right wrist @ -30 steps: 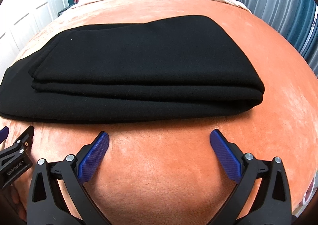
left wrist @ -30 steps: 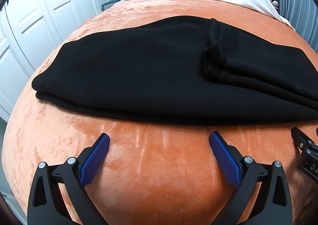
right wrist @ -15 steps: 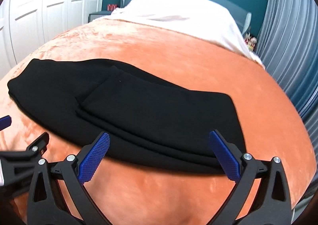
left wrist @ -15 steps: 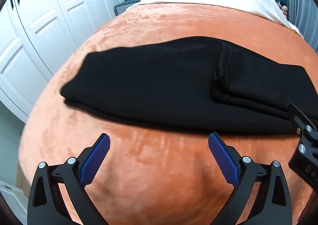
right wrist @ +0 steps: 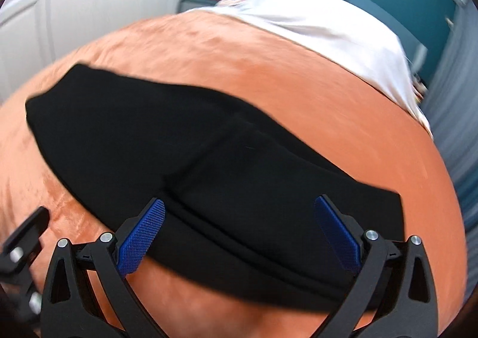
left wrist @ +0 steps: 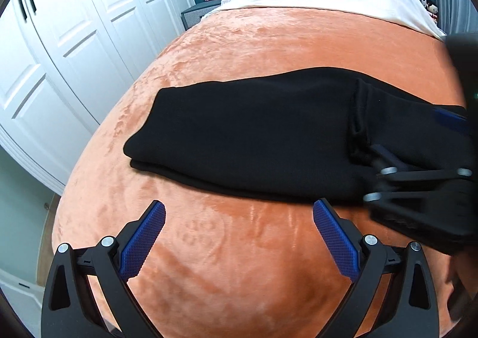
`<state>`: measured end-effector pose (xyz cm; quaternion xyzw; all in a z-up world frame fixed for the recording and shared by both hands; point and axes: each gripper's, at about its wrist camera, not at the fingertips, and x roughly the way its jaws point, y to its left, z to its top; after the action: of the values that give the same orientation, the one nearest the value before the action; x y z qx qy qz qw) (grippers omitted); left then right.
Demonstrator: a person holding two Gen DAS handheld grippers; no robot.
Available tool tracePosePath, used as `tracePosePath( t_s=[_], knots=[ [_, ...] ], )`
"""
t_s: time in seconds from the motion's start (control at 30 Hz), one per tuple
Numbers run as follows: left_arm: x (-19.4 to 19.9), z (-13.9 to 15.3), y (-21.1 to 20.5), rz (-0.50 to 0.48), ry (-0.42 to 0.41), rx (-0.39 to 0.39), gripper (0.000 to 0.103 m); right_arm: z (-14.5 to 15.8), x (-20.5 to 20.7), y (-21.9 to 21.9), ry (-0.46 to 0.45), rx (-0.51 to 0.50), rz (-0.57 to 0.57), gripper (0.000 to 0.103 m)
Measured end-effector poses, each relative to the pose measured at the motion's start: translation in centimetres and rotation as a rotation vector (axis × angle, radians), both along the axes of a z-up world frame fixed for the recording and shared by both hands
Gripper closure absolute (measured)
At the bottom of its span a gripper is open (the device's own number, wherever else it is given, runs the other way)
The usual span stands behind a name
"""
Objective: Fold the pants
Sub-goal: 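Move the right gripper onto the pants end and close on it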
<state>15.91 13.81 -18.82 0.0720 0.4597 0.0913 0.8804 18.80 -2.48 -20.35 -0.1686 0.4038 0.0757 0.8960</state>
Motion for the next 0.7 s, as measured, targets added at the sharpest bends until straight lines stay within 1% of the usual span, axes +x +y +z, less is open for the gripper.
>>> tracePosePath(
  t_s=[0.07, 0.1, 0.13, 0.17, 0.23, 0.27, 0.3, 0.37, 0.4, 0.43, 0.47, 0.53, 0.63, 0.7],
  knots=[
    [-0.1, 0.1, 0.1, -0.005, -0.002, 0.017, 0.005, -1.2, 0.4, 1.2, 0.033, -0.01, 0.057, 0.009],
    [-0.1, 0.1, 0.1, -0.01, 0.001, 0.021, 0.005, -2.2, 1.0, 1.8, 0.063, -0.02, 0.087, 0.011],
    [-0.1, 0.0, 0.1, -0.012, 0.005, 0.021, 0.005, -3.2, 1.6, 2.1, 0.102, -0.035, 0.102, 0.018],
    [0.1, -0.1, 0.2, -0.015, 0.007, 0.016, 0.005, -3.9, 2.1, 2.2, 0.132, -0.028, 0.115, 0.019],
    [0.1, -0.2, 0.0, -0.02, 0.007, 0.0, 0.005, -4.5, 2.6, 1.7, 0.142, 0.023, 0.129, 0.017],
    [0.2, -0.3, 0.0, -0.023, 0.008, -0.005, 0.005, -4.5, 3.0, 1.2, 0.157, 0.058, 0.13, 0.019],
    [0.3, -0.4, -0.2, -0.026, 0.012, -0.009, 0.005, -4.4, 3.2, 0.9, 0.159, 0.076, 0.127, 0.024],
    [0.4, -0.4, -0.5, -0.03, 0.012, -0.012, 0.005, -3.9, 3.5, 0.2, 0.159, 0.1, 0.119, 0.045],
    [0.4, -0.4, -0.7, -0.034, 0.01, -0.014, 0.005, -3.6, 3.6, -0.3, 0.158, 0.121, 0.118, 0.053],
    [0.5, -0.3, -1.0, -0.039, 0.011, -0.016, 0.005, -3.2, 3.7, -0.9, 0.15, 0.127, 0.108, 0.082],
    [0.6, -0.3, -1.1, -0.042, 0.012, -0.017, 0.005, -2.5, 3.8, -1.9, 0.148, 0.154, 0.087, 0.089],
    [0.7, -0.1, -1.8, -0.055, 0.009, -0.025, 0.005, -1.2, 3.8, -4.2, 0.136, 0.213, 0.043, 0.09],
    [0.9, 0.2, -3.2, -0.074, 0.007, -0.026, 0.005, 1.9, 3.6, -9.7, 0.079, 0.274, -0.059, 0.09],
    [1.0, 0.4, -4.4, -0.091, 0.007, -0.028, 0.005, 4.0, 3.4, -14.1, 0.043, 0.31, -0.129, 0.09]
  ],
)
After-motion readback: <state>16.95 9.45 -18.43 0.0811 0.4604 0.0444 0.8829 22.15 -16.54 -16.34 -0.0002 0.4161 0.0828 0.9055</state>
